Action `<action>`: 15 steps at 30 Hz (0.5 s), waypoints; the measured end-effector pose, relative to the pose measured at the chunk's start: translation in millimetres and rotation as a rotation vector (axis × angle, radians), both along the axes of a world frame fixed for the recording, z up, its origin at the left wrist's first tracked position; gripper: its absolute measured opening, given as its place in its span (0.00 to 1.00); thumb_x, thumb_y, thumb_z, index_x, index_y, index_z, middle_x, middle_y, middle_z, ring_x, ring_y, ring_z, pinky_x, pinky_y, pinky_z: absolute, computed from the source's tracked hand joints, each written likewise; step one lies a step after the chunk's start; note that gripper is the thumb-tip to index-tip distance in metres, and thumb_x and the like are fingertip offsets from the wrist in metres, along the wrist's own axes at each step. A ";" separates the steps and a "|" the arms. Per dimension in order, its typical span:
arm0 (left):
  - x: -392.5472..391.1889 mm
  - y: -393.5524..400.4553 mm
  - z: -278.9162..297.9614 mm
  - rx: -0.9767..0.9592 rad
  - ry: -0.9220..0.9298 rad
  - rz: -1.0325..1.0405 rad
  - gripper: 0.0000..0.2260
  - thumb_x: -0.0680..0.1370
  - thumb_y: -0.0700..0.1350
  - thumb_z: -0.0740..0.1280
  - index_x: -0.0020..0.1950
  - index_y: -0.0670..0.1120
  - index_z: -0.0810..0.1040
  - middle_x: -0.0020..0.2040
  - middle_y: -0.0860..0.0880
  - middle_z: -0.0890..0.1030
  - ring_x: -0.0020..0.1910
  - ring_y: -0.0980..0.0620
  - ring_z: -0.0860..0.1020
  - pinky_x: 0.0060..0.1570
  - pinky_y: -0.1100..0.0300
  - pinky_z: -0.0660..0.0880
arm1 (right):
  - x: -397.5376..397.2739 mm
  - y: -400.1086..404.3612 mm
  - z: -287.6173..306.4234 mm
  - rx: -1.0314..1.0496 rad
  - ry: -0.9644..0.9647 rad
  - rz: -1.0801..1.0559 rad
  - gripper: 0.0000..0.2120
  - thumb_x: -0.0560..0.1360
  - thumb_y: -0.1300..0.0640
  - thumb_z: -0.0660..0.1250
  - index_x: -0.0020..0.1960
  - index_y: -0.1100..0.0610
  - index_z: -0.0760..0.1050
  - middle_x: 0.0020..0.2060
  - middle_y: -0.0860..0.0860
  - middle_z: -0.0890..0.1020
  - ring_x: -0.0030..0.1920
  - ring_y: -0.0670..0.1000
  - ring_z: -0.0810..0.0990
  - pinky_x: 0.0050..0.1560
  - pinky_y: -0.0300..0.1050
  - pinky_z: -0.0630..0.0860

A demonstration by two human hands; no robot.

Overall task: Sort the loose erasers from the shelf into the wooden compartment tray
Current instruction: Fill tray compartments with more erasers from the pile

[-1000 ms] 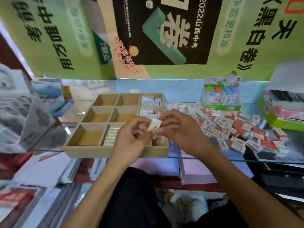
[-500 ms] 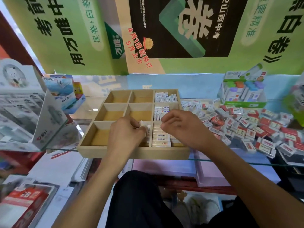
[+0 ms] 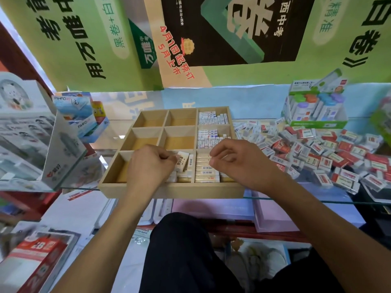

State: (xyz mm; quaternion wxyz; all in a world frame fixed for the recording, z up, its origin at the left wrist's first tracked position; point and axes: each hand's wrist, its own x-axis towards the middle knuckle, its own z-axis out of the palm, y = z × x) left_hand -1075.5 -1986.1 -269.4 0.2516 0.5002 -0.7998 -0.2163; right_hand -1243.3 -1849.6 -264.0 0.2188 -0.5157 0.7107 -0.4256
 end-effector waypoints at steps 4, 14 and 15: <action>-3.2 0.4 0.3 -0.001 -0.051 -0.035 0.09 0.73 0.51 0.73 0.34 0.52 0.82 0.34 0.54 0.80 0.41 0.51 0.79 0.40 0.60 0.72 | 4.1 1.8 -2.2 -0.003 0.014 0.000 0.04 0.73 0.53 0.71 0.47 0.48 0.79 0.42 0.43 0.82 0.41 0.43 0.81 0.49 0.49 0.80; 9.7 2.5 -10.3 -0.150 0.037 -0.213 0.01 0.73 0.49 0.72 0.44 0.53 0.83 0.46 0.54 0.82 0.47 0.53 0.79 0.50 0.53 0.77 | 6.1 9.6 -4.7 -0.081 0.297 0.066 0.05 0.74 0.51 0.69 0.48 0.50 0.80 0.42 0.42 0.81 0.44 0.42 0.79 0.50 0.49 0.78; 15.1 4.5 -11.3 -0.178 0.084 -0.220 0.02 0.74 0.47 0.72 0.45 0.51 0.83 0.47 0.53 0.82 0.48 0.52 0.78 0.50 0.53 0.76 | 7.9 11.7 -4.3 -0.092 0.339 0.108 0.06 0.74 0.50 0.69 0.49 0.50 0.80 0.43 0.43 0.81 0.44 0.42 0.79 0.49 0.48 0.77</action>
